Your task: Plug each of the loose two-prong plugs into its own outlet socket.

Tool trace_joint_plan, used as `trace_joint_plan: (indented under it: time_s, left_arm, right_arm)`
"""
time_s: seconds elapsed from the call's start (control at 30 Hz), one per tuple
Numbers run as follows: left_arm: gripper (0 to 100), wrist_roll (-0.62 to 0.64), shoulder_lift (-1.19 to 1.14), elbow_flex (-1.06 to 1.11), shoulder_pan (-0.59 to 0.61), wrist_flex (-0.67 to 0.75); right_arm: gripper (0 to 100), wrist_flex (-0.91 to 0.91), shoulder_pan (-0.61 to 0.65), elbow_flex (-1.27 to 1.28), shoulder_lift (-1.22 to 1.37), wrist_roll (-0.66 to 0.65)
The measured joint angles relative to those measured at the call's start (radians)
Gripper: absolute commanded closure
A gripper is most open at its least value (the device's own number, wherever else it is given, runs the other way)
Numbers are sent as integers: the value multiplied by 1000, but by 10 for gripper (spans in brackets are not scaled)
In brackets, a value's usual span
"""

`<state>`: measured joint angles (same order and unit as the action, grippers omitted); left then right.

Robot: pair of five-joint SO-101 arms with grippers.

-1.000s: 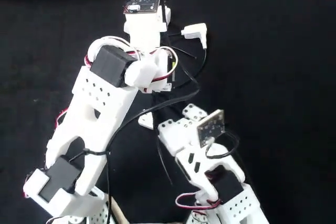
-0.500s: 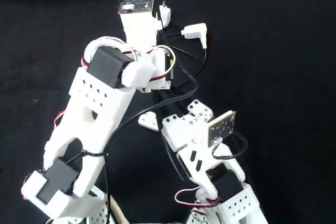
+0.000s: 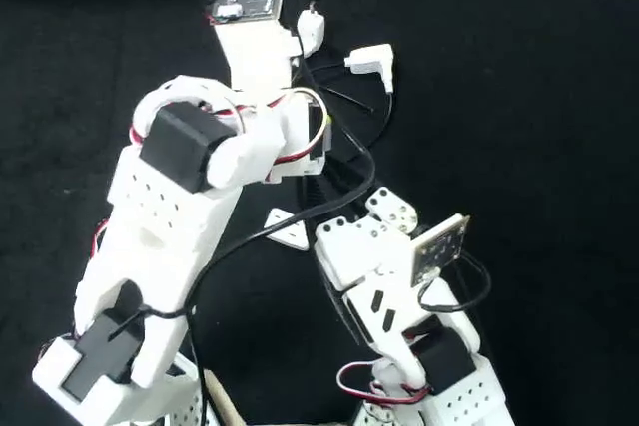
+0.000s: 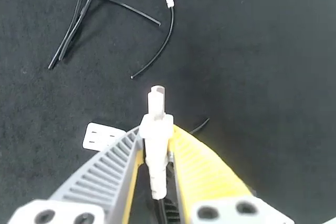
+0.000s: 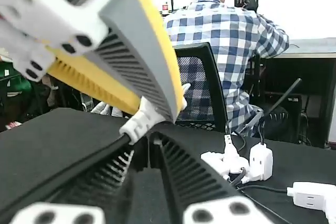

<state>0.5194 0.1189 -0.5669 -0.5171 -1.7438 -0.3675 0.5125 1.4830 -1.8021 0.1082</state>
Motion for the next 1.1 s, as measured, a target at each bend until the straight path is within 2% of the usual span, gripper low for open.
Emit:
trace_joint_plan:
  time_s: [0.47,0.77,0.9,1.1]
  left_arm:
    - [970,-51,-2,-14,0,0]
    - [970,-54,-3,83,-2,34]
    - [971,-54,-34,118,-9,100]
    - [971,-54,-107,153,-2,106]
  right_arm:
    - [986,-31,0,-48,0,-49]
    - [986,-34,-21,-57,2,-52]
    - [986,-95,-26,-109,2,-37]
    - [986,-166,-25,-170,2,-28]
